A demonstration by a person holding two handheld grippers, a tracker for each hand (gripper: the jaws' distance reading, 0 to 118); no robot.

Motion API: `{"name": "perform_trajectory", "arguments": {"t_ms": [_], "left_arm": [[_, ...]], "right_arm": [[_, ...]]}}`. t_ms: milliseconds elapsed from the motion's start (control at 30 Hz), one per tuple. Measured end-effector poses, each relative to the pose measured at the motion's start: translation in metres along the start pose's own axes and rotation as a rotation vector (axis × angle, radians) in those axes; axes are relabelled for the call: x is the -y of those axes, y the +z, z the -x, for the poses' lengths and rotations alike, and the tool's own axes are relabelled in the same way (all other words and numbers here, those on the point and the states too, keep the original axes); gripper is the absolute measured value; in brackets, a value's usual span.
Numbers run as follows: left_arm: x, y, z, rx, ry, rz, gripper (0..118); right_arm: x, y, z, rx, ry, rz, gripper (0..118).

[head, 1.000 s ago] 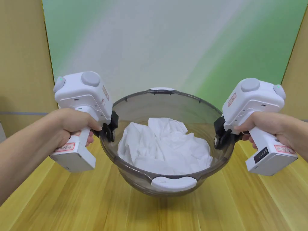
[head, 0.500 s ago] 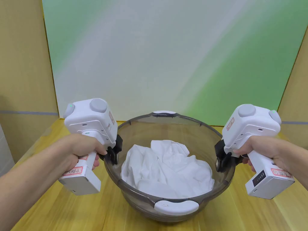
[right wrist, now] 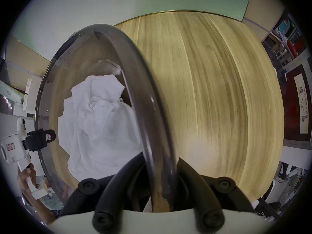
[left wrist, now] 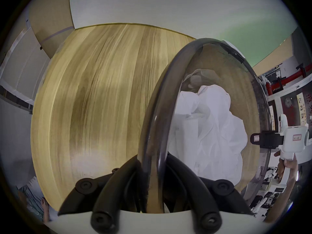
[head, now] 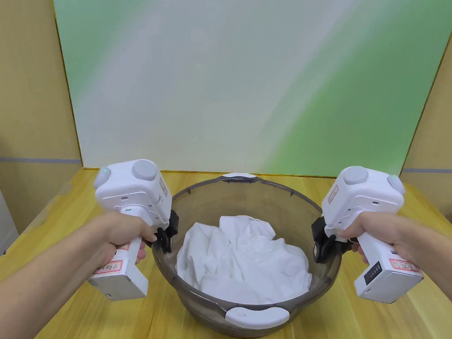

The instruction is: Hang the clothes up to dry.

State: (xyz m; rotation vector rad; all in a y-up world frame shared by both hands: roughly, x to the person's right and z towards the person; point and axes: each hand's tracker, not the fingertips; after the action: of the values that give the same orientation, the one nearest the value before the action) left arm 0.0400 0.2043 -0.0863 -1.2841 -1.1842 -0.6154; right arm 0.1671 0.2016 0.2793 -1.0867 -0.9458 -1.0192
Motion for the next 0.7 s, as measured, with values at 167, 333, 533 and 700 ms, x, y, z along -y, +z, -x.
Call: {"name": "perform_trajectory", "arguments": {"t_ms": [167,333,533,700], "left_arm": [[-0.002,-0.001,0.002,0.001,0.006,-0.007,8],[-0.008,-0.002,0.005,0.004,-0.001,-0.017,7],[-0.004,0.002,0.000,-0.005,-0.001,-0.020,7],[-0.002,0.002,0.000,-0.010,0.003,-0.028,7]], "right_arm": [[0.000,-0.001,-0.002,-0.009,-0.005,-0.007,9],[0.010,0.021,0.001,0.033,0.176,-0.180,81],[0.015,0.093,-0.021,-0.102,0.020,-0.359,84],[0.027,0.107,-0.035,-0.016,-0.031,-0.506,0]]}}
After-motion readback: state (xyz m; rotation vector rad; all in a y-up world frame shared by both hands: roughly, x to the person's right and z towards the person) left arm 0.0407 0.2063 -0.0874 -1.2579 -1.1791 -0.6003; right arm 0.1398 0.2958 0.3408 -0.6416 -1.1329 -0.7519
